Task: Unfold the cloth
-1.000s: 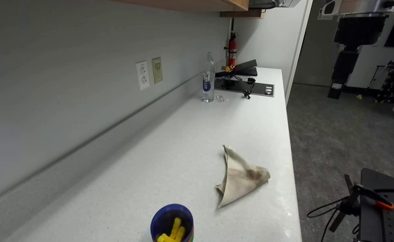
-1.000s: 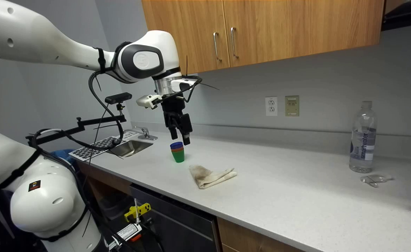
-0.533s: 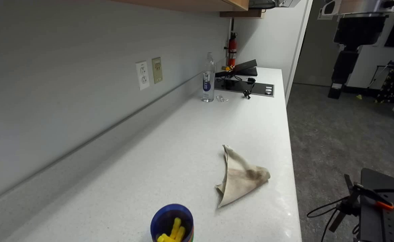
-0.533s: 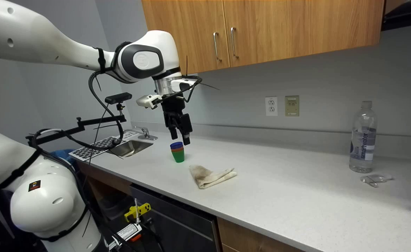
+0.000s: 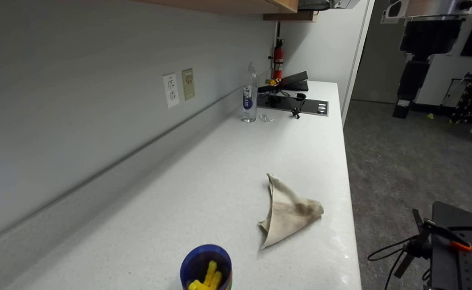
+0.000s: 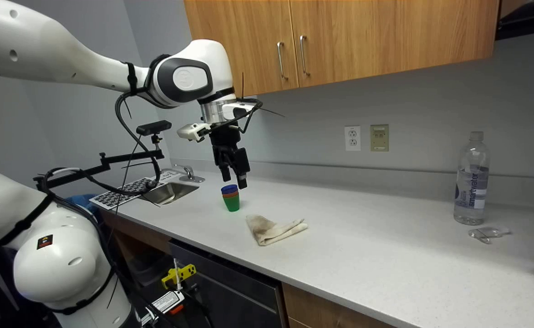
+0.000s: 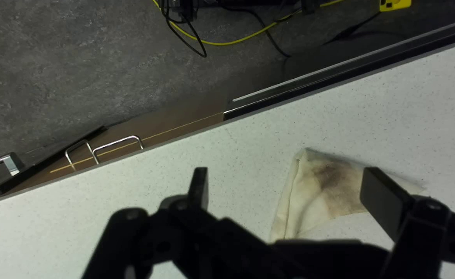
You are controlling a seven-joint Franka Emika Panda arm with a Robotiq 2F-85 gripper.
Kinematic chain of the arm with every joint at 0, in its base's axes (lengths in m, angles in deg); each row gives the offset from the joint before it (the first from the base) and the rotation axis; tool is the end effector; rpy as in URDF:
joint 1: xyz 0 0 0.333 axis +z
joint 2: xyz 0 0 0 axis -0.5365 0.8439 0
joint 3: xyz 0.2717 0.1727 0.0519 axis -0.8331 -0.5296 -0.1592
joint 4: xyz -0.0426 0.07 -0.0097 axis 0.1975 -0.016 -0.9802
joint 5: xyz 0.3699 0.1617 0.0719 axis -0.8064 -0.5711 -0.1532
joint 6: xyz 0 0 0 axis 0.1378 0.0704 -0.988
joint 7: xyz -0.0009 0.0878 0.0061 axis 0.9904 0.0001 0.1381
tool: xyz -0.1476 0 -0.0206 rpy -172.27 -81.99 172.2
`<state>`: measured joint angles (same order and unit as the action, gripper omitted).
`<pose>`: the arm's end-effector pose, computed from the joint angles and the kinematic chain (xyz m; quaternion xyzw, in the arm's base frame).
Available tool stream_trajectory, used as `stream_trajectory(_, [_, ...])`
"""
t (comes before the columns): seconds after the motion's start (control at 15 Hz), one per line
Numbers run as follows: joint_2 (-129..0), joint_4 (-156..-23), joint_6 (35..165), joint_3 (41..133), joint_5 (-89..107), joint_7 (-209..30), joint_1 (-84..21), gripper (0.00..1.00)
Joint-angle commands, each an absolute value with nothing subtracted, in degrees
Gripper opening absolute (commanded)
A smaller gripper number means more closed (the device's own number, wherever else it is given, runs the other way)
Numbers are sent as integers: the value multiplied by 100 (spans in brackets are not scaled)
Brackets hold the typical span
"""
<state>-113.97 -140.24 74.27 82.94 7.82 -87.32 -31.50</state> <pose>0.3826 0.0041 0.4415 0.9998 -0.0064 -0.0062 0.0158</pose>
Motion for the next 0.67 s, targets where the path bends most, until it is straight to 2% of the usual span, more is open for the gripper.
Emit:
stream_trajectory(0.0, [-11395,-14013,7415,8263,764,-8716,-3184,100])
stream_trajectory(0.6, [-11385,-14030,7507,8276,819,-8599,-3171,100])
